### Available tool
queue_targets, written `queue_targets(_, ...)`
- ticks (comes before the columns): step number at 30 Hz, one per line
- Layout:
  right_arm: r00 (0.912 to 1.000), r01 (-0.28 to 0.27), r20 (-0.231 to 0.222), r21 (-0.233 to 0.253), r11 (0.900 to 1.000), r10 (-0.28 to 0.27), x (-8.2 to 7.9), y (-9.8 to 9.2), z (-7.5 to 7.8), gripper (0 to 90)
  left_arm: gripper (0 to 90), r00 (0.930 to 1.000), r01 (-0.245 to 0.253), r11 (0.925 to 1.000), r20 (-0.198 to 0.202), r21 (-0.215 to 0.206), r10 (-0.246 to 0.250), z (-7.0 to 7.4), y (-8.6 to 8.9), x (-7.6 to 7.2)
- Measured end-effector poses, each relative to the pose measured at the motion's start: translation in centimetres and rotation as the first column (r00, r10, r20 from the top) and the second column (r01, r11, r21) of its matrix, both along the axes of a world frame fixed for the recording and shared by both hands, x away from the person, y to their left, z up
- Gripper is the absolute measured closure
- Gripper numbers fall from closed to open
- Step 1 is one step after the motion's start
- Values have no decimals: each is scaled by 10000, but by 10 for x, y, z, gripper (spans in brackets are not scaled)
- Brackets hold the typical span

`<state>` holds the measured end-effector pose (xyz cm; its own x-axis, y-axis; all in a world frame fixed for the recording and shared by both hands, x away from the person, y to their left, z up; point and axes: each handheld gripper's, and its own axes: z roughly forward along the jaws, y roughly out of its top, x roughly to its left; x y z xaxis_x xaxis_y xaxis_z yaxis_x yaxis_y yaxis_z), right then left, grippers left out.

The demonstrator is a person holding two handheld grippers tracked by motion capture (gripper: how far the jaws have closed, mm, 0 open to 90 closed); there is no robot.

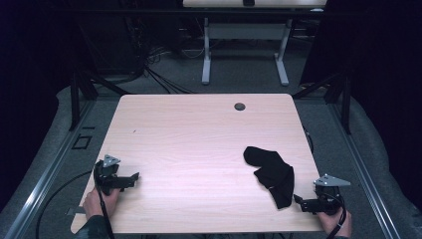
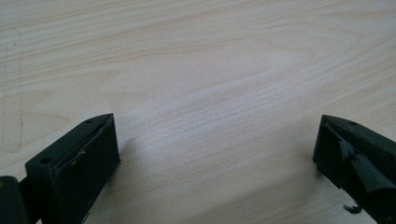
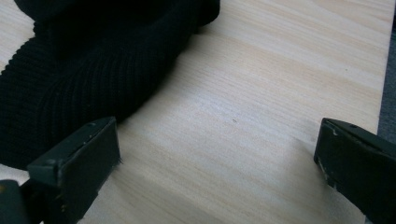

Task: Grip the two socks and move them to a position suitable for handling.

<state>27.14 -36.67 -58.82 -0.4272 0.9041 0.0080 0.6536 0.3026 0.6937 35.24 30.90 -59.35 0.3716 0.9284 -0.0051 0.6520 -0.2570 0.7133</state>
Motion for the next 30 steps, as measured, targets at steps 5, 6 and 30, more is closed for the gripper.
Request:
queue_targets(5,10000,43,7,12,10000,-43,0,0,0,0,2,10000,-4,10000,-19,29,4,0,1,2)
queue_targets(6,10000,85,8,-17,10000,-85,0,0,0,0,2,10000,-7,10000,-14,19,7,0,1,2)
queue_targets(30,9997,47,-234,-3,10000,-47,-5,27,46,119,2,10000,-38,10000,-68,31,38,1,2,2)
